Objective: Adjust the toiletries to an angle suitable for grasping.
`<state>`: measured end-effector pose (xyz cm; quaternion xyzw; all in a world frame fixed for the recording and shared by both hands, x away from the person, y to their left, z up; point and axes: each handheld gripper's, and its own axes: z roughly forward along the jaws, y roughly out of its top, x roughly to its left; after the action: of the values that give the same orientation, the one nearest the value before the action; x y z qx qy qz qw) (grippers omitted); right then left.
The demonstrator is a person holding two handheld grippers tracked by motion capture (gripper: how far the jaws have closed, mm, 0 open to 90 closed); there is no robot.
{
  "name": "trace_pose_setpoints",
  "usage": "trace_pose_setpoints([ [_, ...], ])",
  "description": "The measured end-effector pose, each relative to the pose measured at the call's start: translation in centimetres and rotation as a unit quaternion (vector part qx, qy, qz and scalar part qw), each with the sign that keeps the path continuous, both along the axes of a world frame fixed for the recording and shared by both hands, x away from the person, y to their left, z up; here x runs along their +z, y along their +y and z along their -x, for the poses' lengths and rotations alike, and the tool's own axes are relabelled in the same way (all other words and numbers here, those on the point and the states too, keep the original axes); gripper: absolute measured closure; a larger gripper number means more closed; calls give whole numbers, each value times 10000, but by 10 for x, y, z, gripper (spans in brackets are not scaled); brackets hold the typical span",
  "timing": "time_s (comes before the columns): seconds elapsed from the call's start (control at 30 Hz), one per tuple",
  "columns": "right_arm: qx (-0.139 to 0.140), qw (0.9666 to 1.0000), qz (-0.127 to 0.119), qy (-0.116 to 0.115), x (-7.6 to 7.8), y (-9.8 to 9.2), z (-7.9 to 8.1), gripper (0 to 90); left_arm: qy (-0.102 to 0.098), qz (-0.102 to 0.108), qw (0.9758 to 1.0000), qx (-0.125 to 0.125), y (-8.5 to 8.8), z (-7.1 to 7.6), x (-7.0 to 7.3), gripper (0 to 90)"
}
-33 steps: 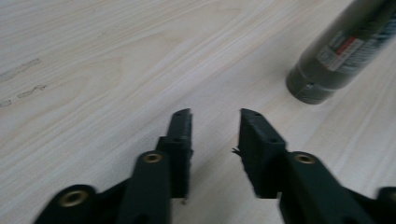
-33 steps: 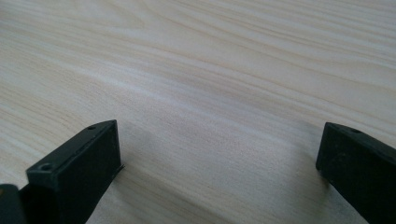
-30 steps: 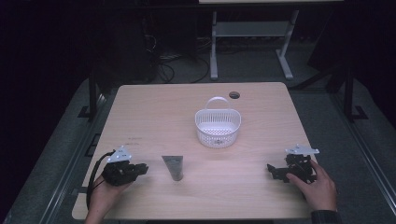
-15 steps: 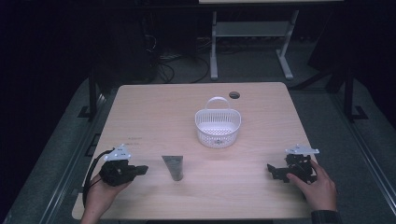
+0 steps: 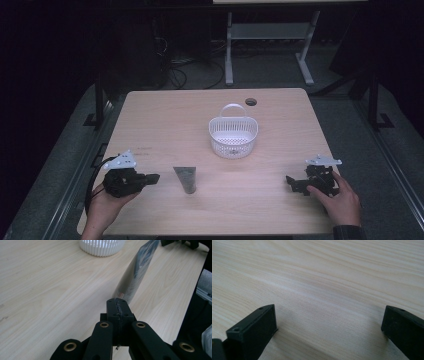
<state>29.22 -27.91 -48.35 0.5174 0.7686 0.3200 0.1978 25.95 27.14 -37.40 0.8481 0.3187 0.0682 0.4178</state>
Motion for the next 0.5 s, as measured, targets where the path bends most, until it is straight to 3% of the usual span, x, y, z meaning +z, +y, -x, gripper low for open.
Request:
trace_pose_setpoints([
  [0.5, 3, 10000, 6, 0, 0, 0, 0, 0, -218, 172, 9994, -194, -15, 1, 23, 896],
])
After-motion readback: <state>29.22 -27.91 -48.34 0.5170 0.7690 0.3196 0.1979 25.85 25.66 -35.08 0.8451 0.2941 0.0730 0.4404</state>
